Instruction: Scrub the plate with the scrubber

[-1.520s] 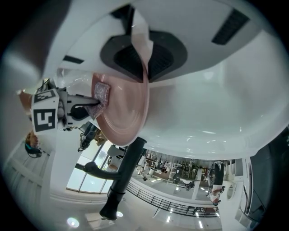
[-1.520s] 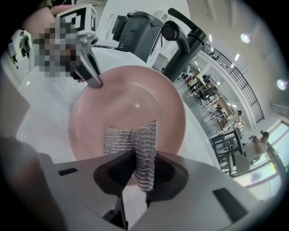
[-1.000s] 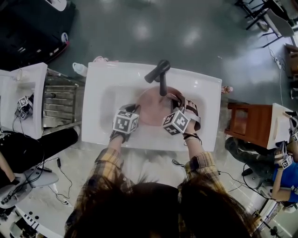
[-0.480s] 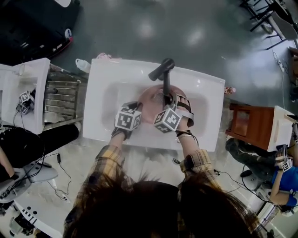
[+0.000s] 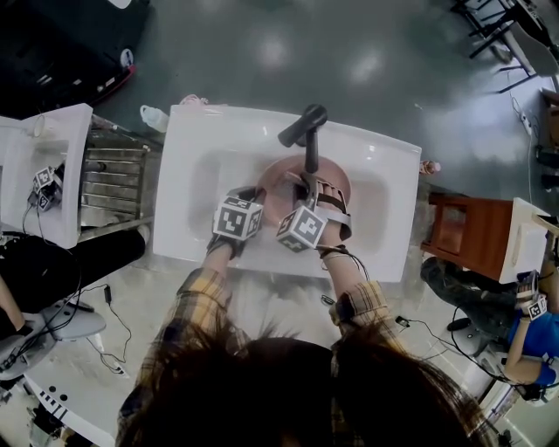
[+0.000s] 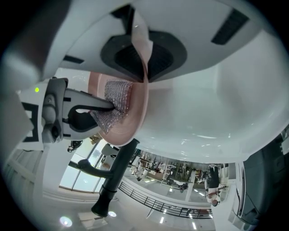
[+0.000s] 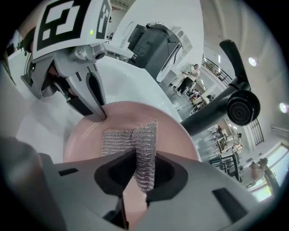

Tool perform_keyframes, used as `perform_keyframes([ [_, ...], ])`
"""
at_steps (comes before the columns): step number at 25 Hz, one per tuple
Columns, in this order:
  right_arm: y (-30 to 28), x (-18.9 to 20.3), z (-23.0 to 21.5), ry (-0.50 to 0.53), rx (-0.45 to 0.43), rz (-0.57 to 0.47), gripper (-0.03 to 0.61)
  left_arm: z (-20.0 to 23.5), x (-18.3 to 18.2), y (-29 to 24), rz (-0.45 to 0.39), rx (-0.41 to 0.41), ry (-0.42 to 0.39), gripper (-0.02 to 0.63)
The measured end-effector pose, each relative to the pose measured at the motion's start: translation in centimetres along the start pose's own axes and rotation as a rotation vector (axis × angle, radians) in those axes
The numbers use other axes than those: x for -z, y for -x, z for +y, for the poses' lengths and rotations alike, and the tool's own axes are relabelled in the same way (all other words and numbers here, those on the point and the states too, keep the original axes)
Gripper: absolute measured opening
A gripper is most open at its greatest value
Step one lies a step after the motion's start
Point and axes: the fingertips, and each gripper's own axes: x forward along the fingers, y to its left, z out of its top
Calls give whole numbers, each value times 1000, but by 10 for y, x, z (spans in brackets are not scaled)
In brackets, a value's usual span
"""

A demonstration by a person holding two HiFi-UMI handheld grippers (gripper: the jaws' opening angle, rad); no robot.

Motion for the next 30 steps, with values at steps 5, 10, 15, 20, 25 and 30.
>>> perform_keyframes([
  [5, 0, 4, 17, 24, -25, 1, 81, 1, 1, -2, 1, 1, 3, 28],
  [10, -2, 11, 40, 34, -73, 10, 83, 1, 2, -2, 8, -8, -4, 28],
  [15, -1, 18, 54, 29, -112, 14, 83, 1, 2, -3, 10, -8, -5, 28],
  [20, 0, 28, 65, 20, -145, 32, 83, 0, 2, -4, 11, -14, -9, 28],
  [25, 0, 34, 70, -7, -183, 45, 84, 2, 2, -6, 13, -11, -3, 28],
  [30, 5, 40, 64, -59, -203, 67, 91, 2, 3, -6, 17, -12, 11, 28],
])
